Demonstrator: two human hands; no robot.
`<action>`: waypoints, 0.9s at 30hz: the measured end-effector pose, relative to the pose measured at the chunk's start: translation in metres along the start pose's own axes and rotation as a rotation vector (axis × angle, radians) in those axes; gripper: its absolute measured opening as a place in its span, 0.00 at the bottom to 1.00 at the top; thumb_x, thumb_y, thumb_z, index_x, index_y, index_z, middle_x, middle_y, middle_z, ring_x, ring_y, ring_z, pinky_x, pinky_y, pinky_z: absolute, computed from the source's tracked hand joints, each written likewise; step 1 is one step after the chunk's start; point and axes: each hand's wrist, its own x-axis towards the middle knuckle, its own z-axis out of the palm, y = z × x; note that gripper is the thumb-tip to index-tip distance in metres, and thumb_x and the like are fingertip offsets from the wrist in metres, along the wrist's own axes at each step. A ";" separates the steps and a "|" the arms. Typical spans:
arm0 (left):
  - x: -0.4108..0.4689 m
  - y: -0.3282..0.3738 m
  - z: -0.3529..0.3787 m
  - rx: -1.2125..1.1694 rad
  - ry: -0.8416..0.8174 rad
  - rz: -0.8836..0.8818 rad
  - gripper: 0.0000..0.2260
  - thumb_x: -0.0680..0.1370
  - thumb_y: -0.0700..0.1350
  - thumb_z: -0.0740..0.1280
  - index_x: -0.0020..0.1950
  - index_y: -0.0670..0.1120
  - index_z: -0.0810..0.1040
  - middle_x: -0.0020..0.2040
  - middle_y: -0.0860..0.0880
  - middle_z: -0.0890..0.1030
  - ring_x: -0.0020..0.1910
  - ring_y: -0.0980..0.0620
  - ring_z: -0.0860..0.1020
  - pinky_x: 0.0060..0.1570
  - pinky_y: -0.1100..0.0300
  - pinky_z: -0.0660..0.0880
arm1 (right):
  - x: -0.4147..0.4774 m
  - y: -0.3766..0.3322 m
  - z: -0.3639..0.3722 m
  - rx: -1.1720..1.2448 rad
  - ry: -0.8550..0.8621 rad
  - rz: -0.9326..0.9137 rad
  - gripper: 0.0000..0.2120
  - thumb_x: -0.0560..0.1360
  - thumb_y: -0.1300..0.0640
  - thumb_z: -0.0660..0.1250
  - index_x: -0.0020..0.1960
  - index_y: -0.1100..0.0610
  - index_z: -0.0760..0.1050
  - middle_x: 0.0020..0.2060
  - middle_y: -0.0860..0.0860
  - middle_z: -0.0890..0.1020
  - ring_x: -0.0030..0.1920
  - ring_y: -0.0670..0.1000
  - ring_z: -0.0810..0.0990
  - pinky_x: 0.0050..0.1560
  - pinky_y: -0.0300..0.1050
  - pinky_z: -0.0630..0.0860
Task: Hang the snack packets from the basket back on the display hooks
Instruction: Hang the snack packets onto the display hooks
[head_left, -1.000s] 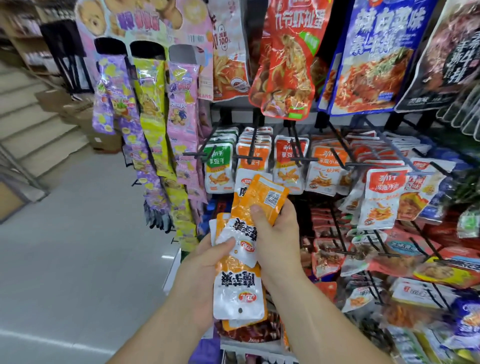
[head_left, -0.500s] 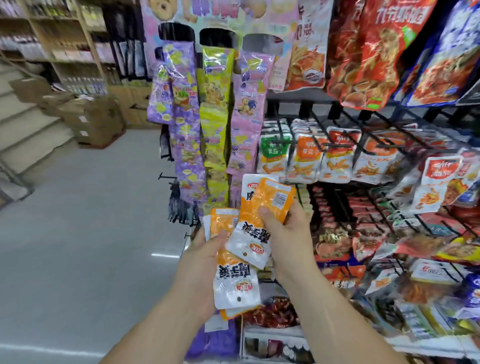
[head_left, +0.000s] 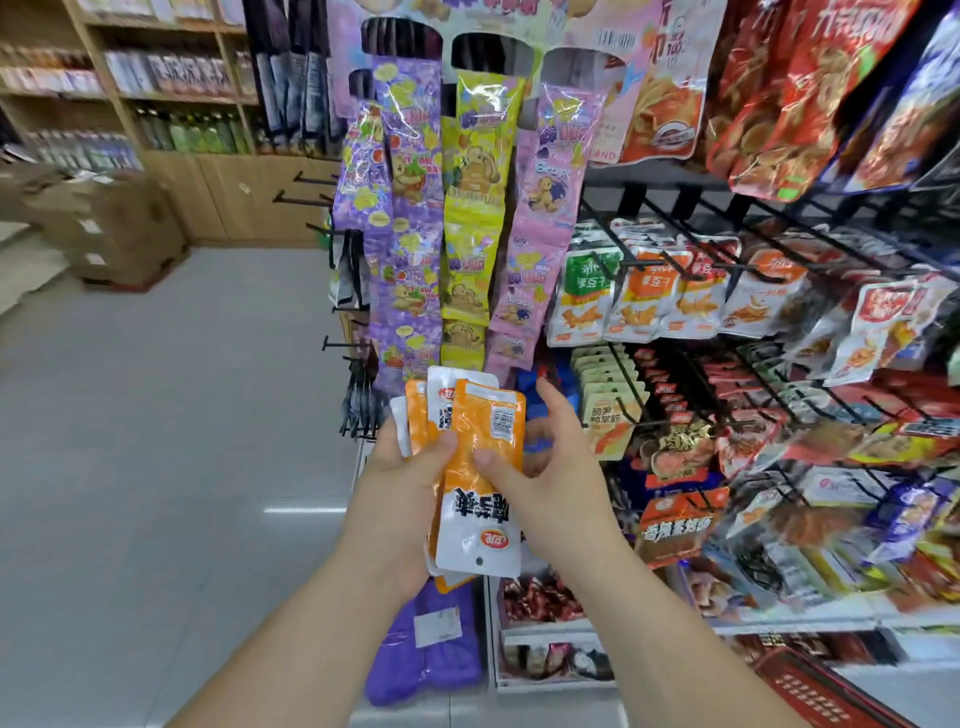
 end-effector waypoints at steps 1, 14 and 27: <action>0.002 0.000 0.000 0.004 -0.011 -0.003 0.12 0.83 0.36 0.66 0.63 0.50 0.79 0.55 0.41 0.87 0.50 0.39 0.86 0.50 0.41 0.83 | 0.002 0.003 -0.001 -0.173 0.018 -0.101 0.39 0.76 0.44 0.74 0.80 0.41 0.59 0.68 0.43 0.72 0.67 0.49 0.75 0.67 0.49 0.74; 0.015 0.029 0.021 -0.067 -0.022 -0.040 0.13 0.81 0.37 0.67 0.63 0.47 0.82 0.56 0.37 0.86 0.49 0.38 0.83 0.49 0.44 0.80 | 0.076 -0.009 -0.044 -0.804 -0.076 -0.954 0.39 0.73 0.25 0.60 0.68 0.53 0.79 0.50 0.52 0.78 0.55 0.58 0.76 0.61 0.55 0.70; 0.019 0.060 0.062 -0.143 0.237 0.357 0.09 0.84 0.37 0.64 0.60 0.47 0.80 0.49 0.42 0.87 0.39 0.45 0.86 0.36 0.48 0.84 | 0.084 -0.020 -0.011 -0.357 0.205 -0.693 0.10 0.78 0.43 0.65 0.52 0.49 0.76 0.46 0.48 0.76 0.46 0.54 0.77 0.42 0.54 0.76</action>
